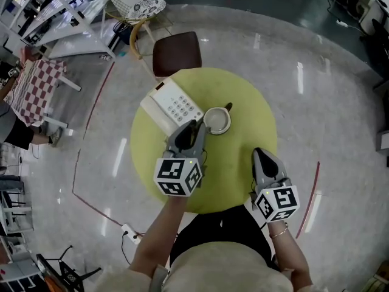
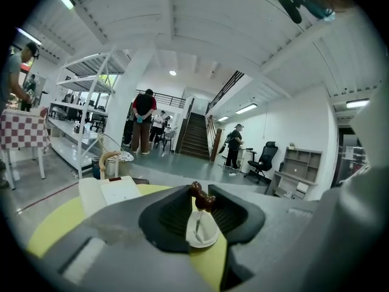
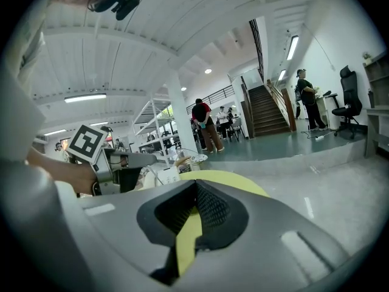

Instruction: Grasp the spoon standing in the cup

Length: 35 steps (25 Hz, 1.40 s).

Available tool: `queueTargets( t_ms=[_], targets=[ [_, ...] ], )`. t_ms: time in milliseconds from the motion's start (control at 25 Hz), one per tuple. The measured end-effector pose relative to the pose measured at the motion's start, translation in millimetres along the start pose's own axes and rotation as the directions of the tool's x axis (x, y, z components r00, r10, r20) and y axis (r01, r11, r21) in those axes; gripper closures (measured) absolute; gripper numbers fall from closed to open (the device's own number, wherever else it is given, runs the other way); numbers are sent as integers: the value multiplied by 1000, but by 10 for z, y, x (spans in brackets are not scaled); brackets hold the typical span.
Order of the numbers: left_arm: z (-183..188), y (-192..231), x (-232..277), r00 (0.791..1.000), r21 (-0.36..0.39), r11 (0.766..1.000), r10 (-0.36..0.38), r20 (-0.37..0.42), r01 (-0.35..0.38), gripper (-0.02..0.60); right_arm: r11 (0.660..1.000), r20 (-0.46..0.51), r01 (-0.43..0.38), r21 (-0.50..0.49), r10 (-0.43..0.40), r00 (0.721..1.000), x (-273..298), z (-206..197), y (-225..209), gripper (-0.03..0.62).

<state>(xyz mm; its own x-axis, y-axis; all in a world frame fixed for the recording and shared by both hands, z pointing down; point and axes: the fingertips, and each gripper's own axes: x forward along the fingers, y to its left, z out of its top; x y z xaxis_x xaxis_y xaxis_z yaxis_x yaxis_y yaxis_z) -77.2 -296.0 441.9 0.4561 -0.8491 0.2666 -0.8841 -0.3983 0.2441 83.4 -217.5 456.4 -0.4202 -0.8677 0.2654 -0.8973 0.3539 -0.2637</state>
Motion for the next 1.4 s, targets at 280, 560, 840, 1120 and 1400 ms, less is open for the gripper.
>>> queueTargets(
  t_ms=[280,560,840,1120,1400],
  targets=[
    [-17,13,-253,1000,19,1000,5,0,-5,491,1000,22,-25,-19,25,999,-50,32,185,595],
    [-99,29,-485,1000,31,999,6,-12,-6,497,999,24,-31,-31,32,999,-132,-37,330,595],
    [-224,-22,-716,1000,41,999,-2,-31,3,543,998,24,-40,-47,41,999,-251,-68,505,595],
    [-364,-99,-877,998,72,997,-23,-58,27,545,998,37,-40,-49,41,998,-324,-82,619,595],
    [-445,-104,-1015,997,77,997,-25,-71,31,545,998,37,-44,-52,46,998,-397,-141,728,595]
  ],
)
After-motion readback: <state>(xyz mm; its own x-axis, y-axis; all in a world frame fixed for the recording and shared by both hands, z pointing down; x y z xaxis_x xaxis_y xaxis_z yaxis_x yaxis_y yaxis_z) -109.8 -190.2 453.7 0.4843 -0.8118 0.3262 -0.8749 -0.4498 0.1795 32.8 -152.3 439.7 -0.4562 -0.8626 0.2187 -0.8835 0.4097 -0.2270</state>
